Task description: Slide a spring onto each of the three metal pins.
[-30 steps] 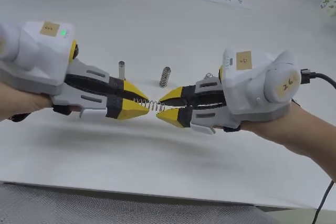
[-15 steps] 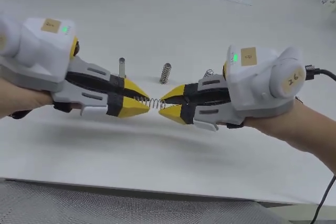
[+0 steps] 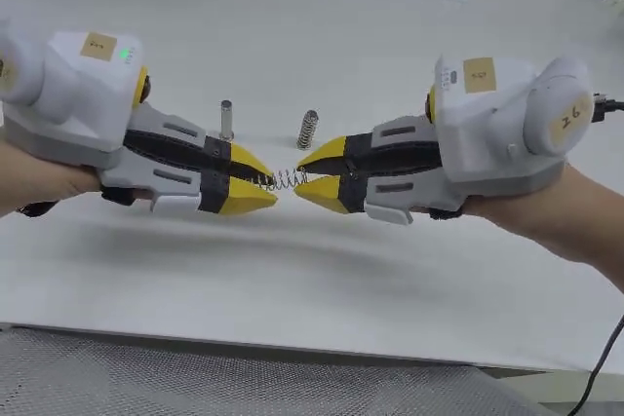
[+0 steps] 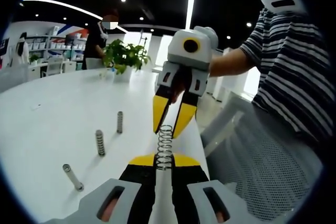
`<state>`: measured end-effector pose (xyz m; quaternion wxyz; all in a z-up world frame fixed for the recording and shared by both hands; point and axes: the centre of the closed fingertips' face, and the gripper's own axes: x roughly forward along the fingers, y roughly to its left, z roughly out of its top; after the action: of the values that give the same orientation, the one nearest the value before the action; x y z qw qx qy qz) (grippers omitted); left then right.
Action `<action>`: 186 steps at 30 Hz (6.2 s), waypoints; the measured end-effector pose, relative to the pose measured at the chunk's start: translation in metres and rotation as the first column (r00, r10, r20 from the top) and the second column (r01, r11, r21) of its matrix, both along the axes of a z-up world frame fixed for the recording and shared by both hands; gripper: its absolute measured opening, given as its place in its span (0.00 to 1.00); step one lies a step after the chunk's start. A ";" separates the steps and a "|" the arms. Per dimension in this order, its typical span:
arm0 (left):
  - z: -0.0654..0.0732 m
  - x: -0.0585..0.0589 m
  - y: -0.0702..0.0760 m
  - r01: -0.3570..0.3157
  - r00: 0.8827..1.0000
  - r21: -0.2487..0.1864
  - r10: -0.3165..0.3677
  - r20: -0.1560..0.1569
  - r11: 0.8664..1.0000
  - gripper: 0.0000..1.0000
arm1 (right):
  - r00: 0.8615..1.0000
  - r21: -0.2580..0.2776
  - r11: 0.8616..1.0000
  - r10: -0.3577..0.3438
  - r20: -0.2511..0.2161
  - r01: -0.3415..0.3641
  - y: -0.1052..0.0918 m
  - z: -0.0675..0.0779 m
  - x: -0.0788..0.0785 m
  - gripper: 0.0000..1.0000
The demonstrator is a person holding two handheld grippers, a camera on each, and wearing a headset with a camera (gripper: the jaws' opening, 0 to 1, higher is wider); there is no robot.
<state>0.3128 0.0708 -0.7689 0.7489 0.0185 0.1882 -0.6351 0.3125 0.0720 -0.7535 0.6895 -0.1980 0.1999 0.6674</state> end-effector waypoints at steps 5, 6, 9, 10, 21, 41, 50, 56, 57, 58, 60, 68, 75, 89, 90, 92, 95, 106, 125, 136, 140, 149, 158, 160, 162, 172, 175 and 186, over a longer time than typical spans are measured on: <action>-0.001 -0.001 0.000 0.002 1.000 0.007 -0.002 0.010 1.000 0.02 | 1.000 0.015 1.000 0.010 0.007 -0.010 0.007 0.006 -0.002 0.08; -0.001 -0.002 0.000 0.002 1.000 0.008 -0.002 0.011 1.000 0.02 | 1.000 0.017 1.000 0.011 0.009 -0.012 0.008 0.008 -0.002 0.08; -0.001 -0.002 -0.001 0.004 1.000 0.011 -0.004 0.017 1.000 0.02 | 1.000 0.032 0.999 0.009 0.005 -0.010 0.013 0.012 -0.003 0.08; -0.002 -0.002 -0.001 0.004 1.000 0.015 -0.004 0.019 1.000 0.02 | 1.000 0.037 0.999 0.010 0.004 -0.010 0.015 0.013 -0.003 0.08; -0.001 -0.004 -0.005 0.012 0.999 0.021 -0.013 0.031 1.000 0.02 | 0.999 0.068 0.997 0.029 0.031 -0.031 0.033 0.022 -0.004 0.08; 0.006 0.002 -0.004 -0.015 0.999 0.011 0.014 0.038 1.000 0.03 | 0.983 0.045 0.996 0.064 0.170 -0.073 0.037 0.029 -0.002 0.07; 0.007 0.003 -0.002 -0.034 0.999 0.007 0.034 0.013 0.999 0.06 | 0.978 0.035 0.996 0.073 0.195 -0.081 0.037 0.029 -0.004 0.07; 0.005 0.004 0.001 -0.054 0.999 0.017 0.054 0.002 0.998 0.09 | 0.977 0.038 0.997 0.061 0.205 -0.070 0.037 0.031 -0.001 0.07; 0.005 0.004 0.002 -0.061 0.998 0.016 0.061 -0.001 0.998 0.10 | 0.976 0.037 0.997 0.060 0.208 -0.069 0.037 0.031 0.000 0.07; 0.005 0.005 0.003 -0.067 0.998 0.015 0.067 -0.001 0.998 0.12 | 0.976 0.037 0.997 0.060 0.207 -0.069 0.037 0.031 0.000 0.07; 0.004 0.005 0.005 -0.077 0.997 0.016 0.077 -0.013 0.997 0.15 | 0.977 0.039 0.997 0.059 0.205 -0.069 0.038 0.031 -0.001 0.07; 0.002 0.005 0.015 -0.111 0.993 0.020 0.111 -0.028 0.994 0.24 | 0.976 0.040 0.997 0.058 0.209 -0.068 0.038 0.029 0.000 0.08; 0.001 0.010 0.030 -0.165 0.986 0.025 0.165 -0.032 0.986 0.33 | 0.974 0.034 0.998 0.049 0.221 -0.058 0.036 0.028 0.005 0.08; 0.001 0.023 0.062 -0.310 0.951 0.016 0.310 -0.002 0.951 0.67 | 0.972 0.032 0.999 0.018 0.234 -0.026 0.033 0.024 0.013 0.08; 0.001 0.024 0.065 -0.323 0.947 0.015 0.323 0.000 0.946 0.70 | 0.972 0.031 0.999 0.016 0.236 -0.024 0.033 0.023 0.014 0.08; 0.002 0.026 0.069 -0.342 0.940 0.013 0.342 0.000 0.940 0.73 | 0.970 0.030 0.999 0.017 0.241 -0.025 0.033 0.023 0.014 0.08; 0.003 0.029 0.075 -0.376 0.927 0.002 0.376 -0.006 0.927 0.79 | 0.969 0.027 0.999 0.017 0.248 -0.025 0.033 0.023 0.014 0.08; 0.002 0.036 0.092 -0.460 0.888 -0.008 0.460 -0.011 0.888 0.98 | 0.968 0.018 1.000 0.015 0.250 -0.020 0.033 0.017 0.017 0.08; 0.000 0.034 0.100 -0.483 0.875 -0.019 0.483 -0.010 0.875 0.98 | 0.973 0.029 0.998 -0.064 0.222 0.059 0.048 0.013 0.057 0.08; -0.003 0.031 0.097 -0.464 0.886 -0.015 0.464 -0.013 0.886 0.98 | 0.963 0.070 0.989 -0.144 0.227 0.131 0.066 0.022 0.088 0.08; -0.004 0.031 0.096 -0.461 0.887 -0.012 0.461 -0.012 0.887 0.98 | 0.962 0.073 0.987 -0.159 0.220 0.147 0.072 0.020 0.093 0.08; -0.004 0.031 0.090 -0.457 0.889 -0.022 0.457 -0.015 0.889 0.98 | 0.965 0.076 0.984 -0.174 0.195 0.162 0.082 0.013 0.102 0.08; -0.006 0.031 0.096 -0.466 0.885 -0.017 0.466 -0.018 0.884 0.98 | 0.964 0.055 0.983 -0.181 0.193 0.174 0.082 0.001 0.106 0.08; -0.007 0.031 0.098 -0.470 0.883 -0.017 0.469 -0.018 0.883 0.98 | 0.967 0.066 0.982 -0.184 0.177 0.175 0.083 0.001 0.105 0.08; -0.008 0.030 0.099 -0.472 0.881 -0.015 0.472 -0.020 0.881 0.98 | 0.966 0.068 0.981 -0.191 0.175 0.182 0.084 0.001 0.105 0.08; -0.010 0.027 0.102 -0.483 0.875 -0.016 0.483 -0.027 0.875 0.98 | 0.968 0.045 0.982 -0.187 0.165 0.182 0.083 -0.007 0.103 0.08; -0.010 0.027 0.102 -0.486 0.874 -0.018 0.485 -0.028 0.874 0.98 | 0.969 0.036 0.984 -0.178 0.169 0.175 0.085 -0.011 0.101 0.08; -0.005 0.025 0.097 -0.483 0.876 -0.026 0.483 -0.022 0.875 0.98 | 0.968 -0.033 0.986 -0.156 0.195 0.165 0.086 -0.035 0.101 0.08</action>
<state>0.3379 0.1680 -0.7743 0.8824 -0.0449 0.1826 -0.4312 0.4132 0.1582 -0.7889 0.7522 -0.2615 0.1643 0.5820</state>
